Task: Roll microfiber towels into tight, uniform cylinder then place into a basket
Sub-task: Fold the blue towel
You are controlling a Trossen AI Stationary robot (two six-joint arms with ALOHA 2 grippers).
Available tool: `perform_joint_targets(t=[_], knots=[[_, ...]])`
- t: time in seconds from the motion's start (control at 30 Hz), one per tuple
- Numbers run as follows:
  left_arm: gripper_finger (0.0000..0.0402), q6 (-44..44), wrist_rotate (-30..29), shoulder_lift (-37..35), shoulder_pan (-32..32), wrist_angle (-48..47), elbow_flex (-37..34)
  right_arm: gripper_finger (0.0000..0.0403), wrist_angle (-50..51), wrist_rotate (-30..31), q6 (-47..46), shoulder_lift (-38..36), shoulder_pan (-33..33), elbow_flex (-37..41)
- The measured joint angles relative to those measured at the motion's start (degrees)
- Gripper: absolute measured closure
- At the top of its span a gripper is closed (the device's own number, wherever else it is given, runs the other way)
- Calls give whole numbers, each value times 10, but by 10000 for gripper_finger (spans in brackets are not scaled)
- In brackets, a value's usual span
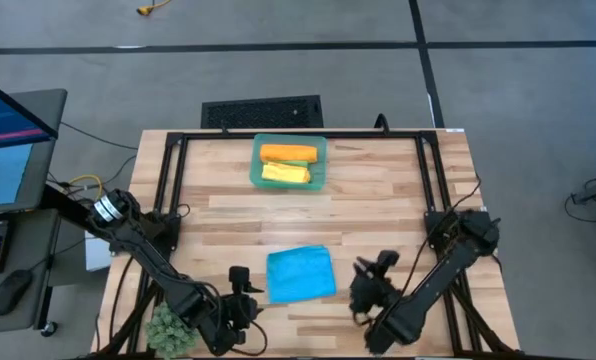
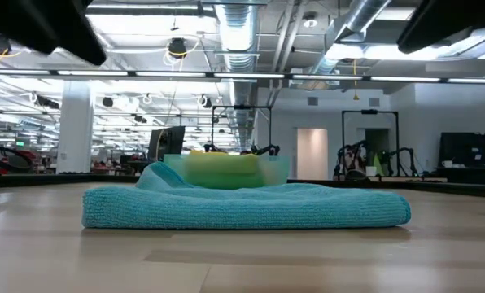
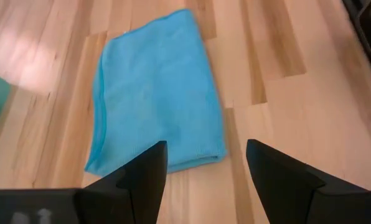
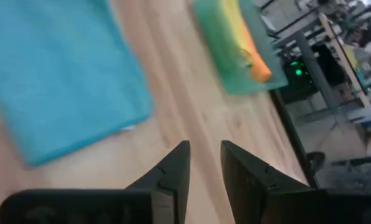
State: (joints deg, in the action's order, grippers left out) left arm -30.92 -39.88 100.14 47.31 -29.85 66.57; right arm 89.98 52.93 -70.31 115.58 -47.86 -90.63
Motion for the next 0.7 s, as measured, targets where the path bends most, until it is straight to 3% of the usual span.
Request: perform_joint_targets(t=[0.2, 0.37, 0.7], knots=[[189, 19, 1, 2, 2, 14, -6, 290, -75, 24, -110, -88, -2, 145], [189, 36, 1, 3, 1, 45, -32, 290, -227, 20, -15, -114, -11, 197], [190, 74, 6, 3, -4, 146, -87, 290, -425, -17, 160, -114, 4, 200]])
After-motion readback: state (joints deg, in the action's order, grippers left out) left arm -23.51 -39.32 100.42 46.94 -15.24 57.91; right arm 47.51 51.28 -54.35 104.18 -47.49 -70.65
